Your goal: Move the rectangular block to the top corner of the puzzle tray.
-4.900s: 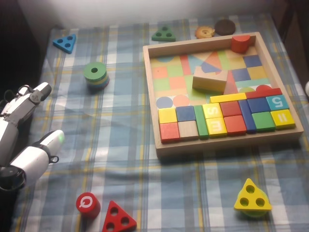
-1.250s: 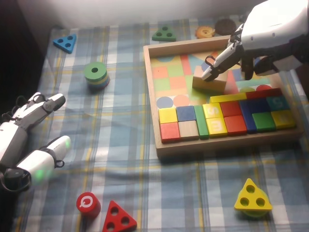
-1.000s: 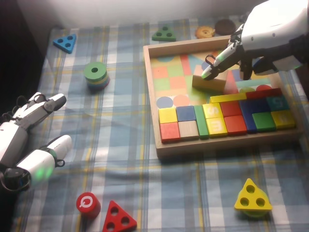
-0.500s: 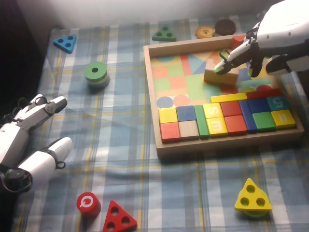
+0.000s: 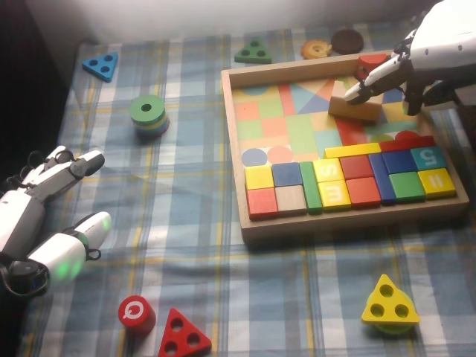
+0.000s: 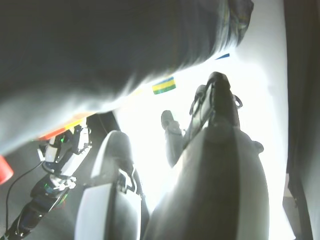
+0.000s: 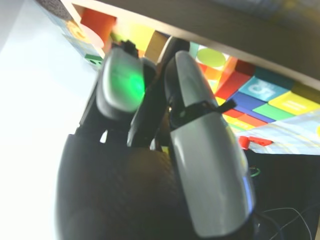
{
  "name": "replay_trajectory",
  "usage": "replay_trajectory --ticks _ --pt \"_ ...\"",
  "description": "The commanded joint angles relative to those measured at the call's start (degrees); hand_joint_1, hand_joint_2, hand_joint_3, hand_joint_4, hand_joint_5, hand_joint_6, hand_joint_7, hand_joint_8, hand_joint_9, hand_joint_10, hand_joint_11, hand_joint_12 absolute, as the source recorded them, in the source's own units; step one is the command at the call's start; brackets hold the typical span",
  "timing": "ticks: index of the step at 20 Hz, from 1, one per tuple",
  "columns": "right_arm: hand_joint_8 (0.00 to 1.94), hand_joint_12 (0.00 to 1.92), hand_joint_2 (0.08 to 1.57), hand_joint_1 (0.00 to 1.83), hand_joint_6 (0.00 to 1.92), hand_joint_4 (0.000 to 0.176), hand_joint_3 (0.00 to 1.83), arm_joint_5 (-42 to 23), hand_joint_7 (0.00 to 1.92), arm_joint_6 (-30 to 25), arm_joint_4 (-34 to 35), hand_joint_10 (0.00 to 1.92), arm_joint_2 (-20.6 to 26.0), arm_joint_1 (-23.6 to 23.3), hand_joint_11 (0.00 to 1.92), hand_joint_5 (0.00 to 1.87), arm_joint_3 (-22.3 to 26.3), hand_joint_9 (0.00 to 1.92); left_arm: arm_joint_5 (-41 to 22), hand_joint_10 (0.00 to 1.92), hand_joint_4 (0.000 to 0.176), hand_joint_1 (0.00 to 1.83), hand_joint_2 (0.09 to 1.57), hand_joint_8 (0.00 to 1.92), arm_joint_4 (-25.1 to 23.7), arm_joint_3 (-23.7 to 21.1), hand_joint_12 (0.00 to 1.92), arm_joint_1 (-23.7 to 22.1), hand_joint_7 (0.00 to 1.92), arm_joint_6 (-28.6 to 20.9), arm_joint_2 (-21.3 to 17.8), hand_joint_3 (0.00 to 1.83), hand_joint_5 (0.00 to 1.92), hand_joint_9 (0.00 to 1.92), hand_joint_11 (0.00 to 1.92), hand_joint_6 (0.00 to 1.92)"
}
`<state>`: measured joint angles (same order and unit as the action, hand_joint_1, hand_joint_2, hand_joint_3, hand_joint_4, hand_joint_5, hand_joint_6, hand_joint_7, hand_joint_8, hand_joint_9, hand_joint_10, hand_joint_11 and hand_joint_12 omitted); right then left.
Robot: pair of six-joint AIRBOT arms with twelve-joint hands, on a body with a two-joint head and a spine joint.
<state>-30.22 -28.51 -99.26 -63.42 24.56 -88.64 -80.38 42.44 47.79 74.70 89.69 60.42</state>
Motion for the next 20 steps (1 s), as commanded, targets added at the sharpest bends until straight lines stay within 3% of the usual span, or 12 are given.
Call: replay_trajectory --ticks 1,2,3,5,6,8,9,12,16,18,19,20 --pt "1.94 1.92 1.26 1.43 0.00 0.039 0.00 2.6 1.27 0.6 0.5 1.92 0.4 -0.1 1.53 0.40 -0.8 1.47 -6.3 0.00 0.087 0.76 1.35 0.00 -2.2 0.0 0.00 -0.1 0.04 -0.4 -0.4 0.00 0.41 0.06 0.00 0.00" --pt "1.94 1.92 1.26 1.43 0.00 0.039 0.00 2.7 1.27 0.6 0.5 1.92 0.3 -0.1 1.53 0.40 -1.0 1.47 -6.3 0.00 0.087 0.76 1.35 0.00 -2.2 0.0 0.00 -0.1 0.04 -0.4 -0.4 0.00 0.41 0.06 0.00 0.00" --pt "1.94 1.92 1.26 1.46 0.00 0.025 0.00 2.8 1.30 0.6 0.4 1.92 0.2 -0.1 1.56 0.41 -1.2 1.50 -6.3 0.00 0.071 0.79 1.34 0.00 -2.2 0.0 0.00 -0.1 0.05 -0.4 -0.4 0.00 0.42 0.06 0.00 0.00" --pt "1.94 1.92 1.25 1.49 0.00 0.015 0.00 3.2 1.37 0.6 0.1 1.92 0.2 -0.1 1.62 0.42 -1.6 1.55 -6.2 0.00 0.080 0.79 1.34 0.00 -2.2 0.0 0.00 -0.1 0.05 -0.4 -0.4 0.00 0.41 0.06 0.00 0.00" --pt "1.94 1.92 1.23 1.52 0.01 0.000 0.00 3.3 1.39 0.6 0.1 1.92 0.3 -0.1 1.64 0.43 -1.8 1.56 -6.1 0.00 0.088 0.76 1.34 0.00 -2.2 -0.1 0.00 -0.1 0.04 -0.4 -0.4 0.00 0.40 0.06 0.00 0.00" --pt "1.94 1.92 1.23 1.56 0.00 0.000 0.00 3.8 1.36 0.6 0.1 1.92 0.6 -0.1 1.61 0.42 -2.0 1.53 -5.9 0.00 0.079 0.79 1.34 0.00 -2.2 -0.1 0.00 -0.1 0.05 -0.4 -0.3 0.00 0.41 0.06 0.00 0.00" --pt "1.94 1.92 1.23 1.54 0.00 0.000 0.00 4.0 1.33 0.6 0.1 1.92 0.7 -0.1 1.58 0.43 -2.1 1.50 -5.9 0.00 0.094 0.79 1.34 0.00 -2.2 -0.1 0.00 -0.1 0.04 -0.4 -0.3 0.00 0.40 0.06 0.00 0.00" --pt "1.94 1.92 1.25 1.50 0.00 0.000 0.00 4.3 1.25 0.6 0.1 1.92 0.7 -0.2 1.53 0.39 -2.7 1.46 -5.9 0.00 0.076 0.79 1.34 0.00 -2.2 -0.2 0.00 -0.1 0.06 -0.4 -0.3 0.00 0.43 0.07 0.00 0.00" --pt "1.94 1.92 1.25 1.52 0.00 0.010 0.00 4.5 1.21 0.7 1.6 1.92 0.7 -1.3 1.53 0.38 -2.8 1.45 -6.0 0.00 0.080 0.77 1.34 0.00 -2.2 -0.2 0.00 -0.1 0.06 -0.4 -0.3 0.00 0.42 0.07 0.00 0.00" --pt "1.94 1.92 1.24 1.53 0.01 0.009 0.00 4.4 1.21 1.8 1.6 1.92 0.7 -1.4 1.49 0.40 -2.0 1.42 -6.0 0.00 0.092 0.74 1.35 0.00 -2.1 -0.2 0.00 -0.1 0.05 -0.4 -0.3 0.00 0.41 0.07 0.00 0.00" --pt "1.75 1.92 1.25 1.49 0.00 0.006 0.01 4.4 0.95 2.3 1.5 1.92 0.7 -1.4 1.46 0.41 -1.7 1.39 -6.0 0.00 0.084 0.75 1.35 0.00 -2.1 -0.2 0.00 -0.1 0.05 -0.4 -0.3 0.00 0.41 0.07 0.00 0.00" --pt "1.75 1.92 1.25 1.49 0.00 0.006 0.01 4.4 0.95 2.3 1.5 1.92 0.7 -1.4 1.46 0.41 -1.6 1.39 -6.0 0.00 0.084 0.75 1.35 0.00 -2.1 -0.2 0.00 -0.1 0.05 -0.4 -0.3 0.00 0.41 0.07 0.00 0.00"
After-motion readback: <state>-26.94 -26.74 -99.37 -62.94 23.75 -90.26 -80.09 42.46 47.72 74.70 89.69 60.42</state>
